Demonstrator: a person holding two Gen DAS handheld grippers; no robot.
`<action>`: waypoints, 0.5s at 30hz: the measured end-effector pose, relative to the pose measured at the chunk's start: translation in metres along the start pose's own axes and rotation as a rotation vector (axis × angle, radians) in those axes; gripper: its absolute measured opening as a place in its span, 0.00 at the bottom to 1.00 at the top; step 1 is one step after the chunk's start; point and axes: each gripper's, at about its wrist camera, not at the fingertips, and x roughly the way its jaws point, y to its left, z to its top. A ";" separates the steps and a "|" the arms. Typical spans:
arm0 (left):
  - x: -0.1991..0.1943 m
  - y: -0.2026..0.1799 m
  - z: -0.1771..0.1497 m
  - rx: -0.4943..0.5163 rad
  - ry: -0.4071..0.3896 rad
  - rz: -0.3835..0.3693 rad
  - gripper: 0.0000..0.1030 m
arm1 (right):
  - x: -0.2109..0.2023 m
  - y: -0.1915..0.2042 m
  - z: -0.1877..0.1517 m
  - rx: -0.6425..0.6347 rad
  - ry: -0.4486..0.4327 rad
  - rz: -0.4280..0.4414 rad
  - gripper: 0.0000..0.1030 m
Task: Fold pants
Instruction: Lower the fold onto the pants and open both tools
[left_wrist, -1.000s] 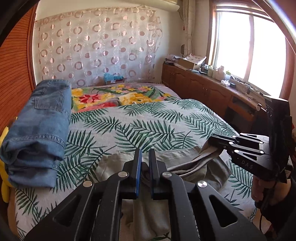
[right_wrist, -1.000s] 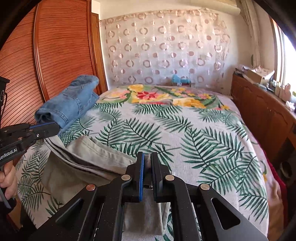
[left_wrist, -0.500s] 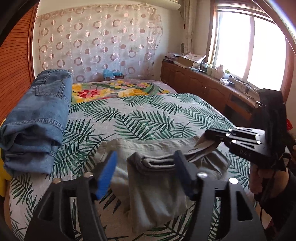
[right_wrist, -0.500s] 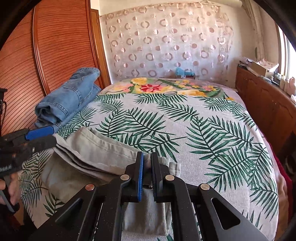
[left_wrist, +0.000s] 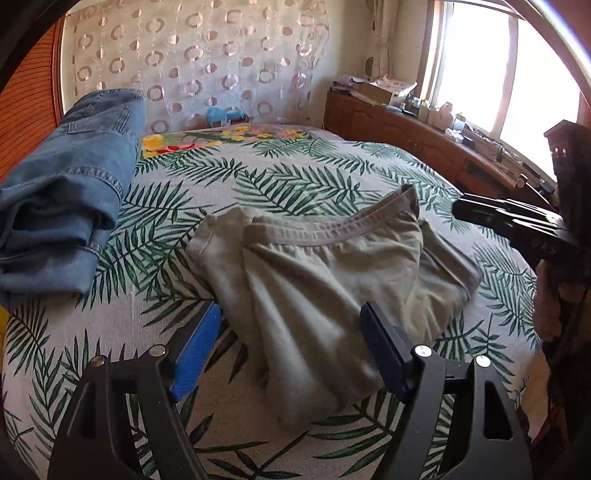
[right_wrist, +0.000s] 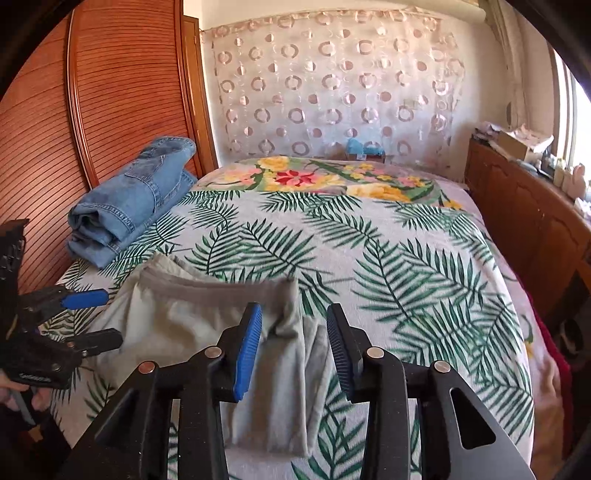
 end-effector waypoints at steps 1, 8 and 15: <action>0.000 0.001 -0.001 -0.003 0.004 -0.002 0.76 | -0.003 -0.001 -0.005 0.003 0.009 0.006 0.37; 0.005 0.003 -0.003 -0.018 0.029 -0.014 0.76 | -0.015 -0.002 -0.038 -0.019 0.085 0.024 0.37; 0.007 0.002 -0.004 -0.014 0.048 -0.011 0.76 | -0.025 -0.001 -0.042 -0.016 0.127 0.045 0.37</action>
